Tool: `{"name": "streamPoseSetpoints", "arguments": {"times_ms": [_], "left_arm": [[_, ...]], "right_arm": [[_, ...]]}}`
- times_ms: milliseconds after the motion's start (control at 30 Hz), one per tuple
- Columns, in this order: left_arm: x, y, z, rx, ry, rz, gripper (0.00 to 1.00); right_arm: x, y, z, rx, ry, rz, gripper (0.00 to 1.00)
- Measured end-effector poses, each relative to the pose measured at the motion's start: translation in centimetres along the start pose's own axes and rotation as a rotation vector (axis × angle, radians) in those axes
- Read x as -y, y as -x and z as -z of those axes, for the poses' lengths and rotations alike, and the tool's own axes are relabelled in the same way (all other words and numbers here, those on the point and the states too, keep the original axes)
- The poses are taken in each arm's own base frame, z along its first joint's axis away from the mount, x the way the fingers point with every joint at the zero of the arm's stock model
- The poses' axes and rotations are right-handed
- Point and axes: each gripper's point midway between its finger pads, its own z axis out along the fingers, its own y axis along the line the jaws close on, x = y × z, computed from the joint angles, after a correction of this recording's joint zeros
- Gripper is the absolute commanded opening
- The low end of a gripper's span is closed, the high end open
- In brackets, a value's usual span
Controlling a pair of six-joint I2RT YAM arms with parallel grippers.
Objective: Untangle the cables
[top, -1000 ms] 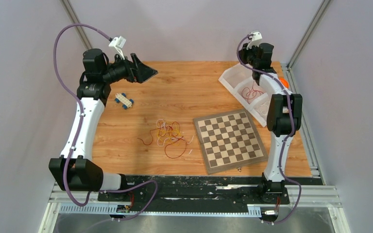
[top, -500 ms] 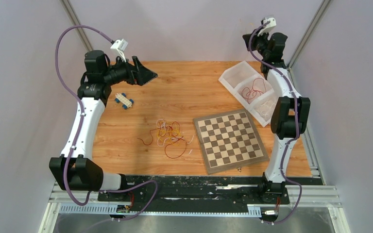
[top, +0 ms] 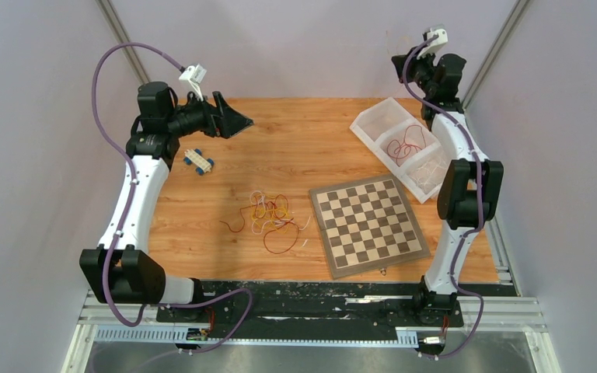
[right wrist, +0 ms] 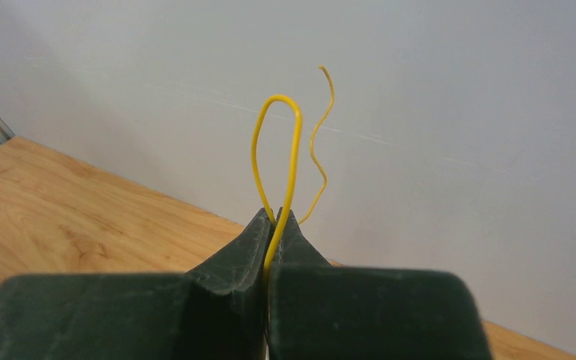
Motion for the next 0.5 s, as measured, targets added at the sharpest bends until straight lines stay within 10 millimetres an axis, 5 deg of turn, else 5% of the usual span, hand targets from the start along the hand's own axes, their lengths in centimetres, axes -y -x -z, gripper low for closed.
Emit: {"name": "streamPoseSetpoints", "arguments": {"times_ms": [100,200,500], "left_arm": [[0.0,-0.1,0.0,-0.002,-0.001,0.0,1.0],[0.0,-0.2,0.0,-0.006,-0.002,0.003,1.0],[-0.4,-0.5,-0.4,-0.017,-0.004,0.016,1.0]], "right_arm": [[0.2,-0.5,0.2,-0.014,-0.005,-0.029,0.0],[0.0,1.2,-0.2,0.016,0.0,-0.051,0.0],[-2.5,14.3,-0.9,0.277,0.088,-0.031,0.0]]}}
